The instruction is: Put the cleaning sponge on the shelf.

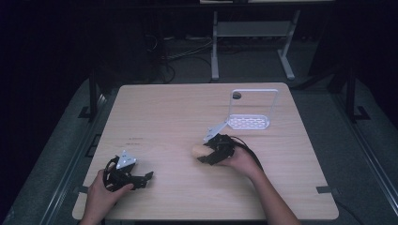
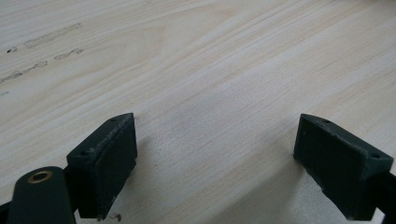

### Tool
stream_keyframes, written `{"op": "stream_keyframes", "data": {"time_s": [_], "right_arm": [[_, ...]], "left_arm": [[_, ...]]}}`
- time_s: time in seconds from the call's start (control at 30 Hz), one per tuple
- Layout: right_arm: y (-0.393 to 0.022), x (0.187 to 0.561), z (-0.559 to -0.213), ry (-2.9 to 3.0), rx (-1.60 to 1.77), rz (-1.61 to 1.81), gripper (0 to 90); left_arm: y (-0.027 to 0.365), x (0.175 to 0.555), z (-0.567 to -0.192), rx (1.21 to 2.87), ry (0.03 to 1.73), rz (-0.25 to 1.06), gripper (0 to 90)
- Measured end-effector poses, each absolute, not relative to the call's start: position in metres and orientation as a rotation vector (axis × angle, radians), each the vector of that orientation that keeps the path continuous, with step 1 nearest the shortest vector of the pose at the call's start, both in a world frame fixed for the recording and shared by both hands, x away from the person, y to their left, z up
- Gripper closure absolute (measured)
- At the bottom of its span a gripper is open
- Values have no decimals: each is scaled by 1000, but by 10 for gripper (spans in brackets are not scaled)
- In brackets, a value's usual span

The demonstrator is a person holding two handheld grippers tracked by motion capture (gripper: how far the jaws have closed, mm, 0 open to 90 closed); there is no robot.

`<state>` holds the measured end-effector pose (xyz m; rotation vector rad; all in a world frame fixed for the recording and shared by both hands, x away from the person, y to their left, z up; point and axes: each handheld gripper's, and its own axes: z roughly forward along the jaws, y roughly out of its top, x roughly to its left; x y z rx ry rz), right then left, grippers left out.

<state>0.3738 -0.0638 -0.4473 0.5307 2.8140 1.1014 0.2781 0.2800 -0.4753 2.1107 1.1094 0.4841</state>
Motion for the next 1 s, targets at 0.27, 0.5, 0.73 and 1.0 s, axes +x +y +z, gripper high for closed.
{"op": "stream_keyframes", "data": {"time_s": [0.27,0.5,0.73,1.0], "right_arm": [[-73,376,-445,2784,583,1097,406],[-81,378,-442,2759,618,1088,406],[-93,382,-439,2717,683,1088,406],[-105,386,-436,2681,750,1077,407]], "left_arm": [[280,278,-475,2111,1109,484,128],[280,278,-475,2111,1109,485,128],[280,278,-475,2111,1110,484,128],[280,278,-475,2110,1110,484,128]]}}
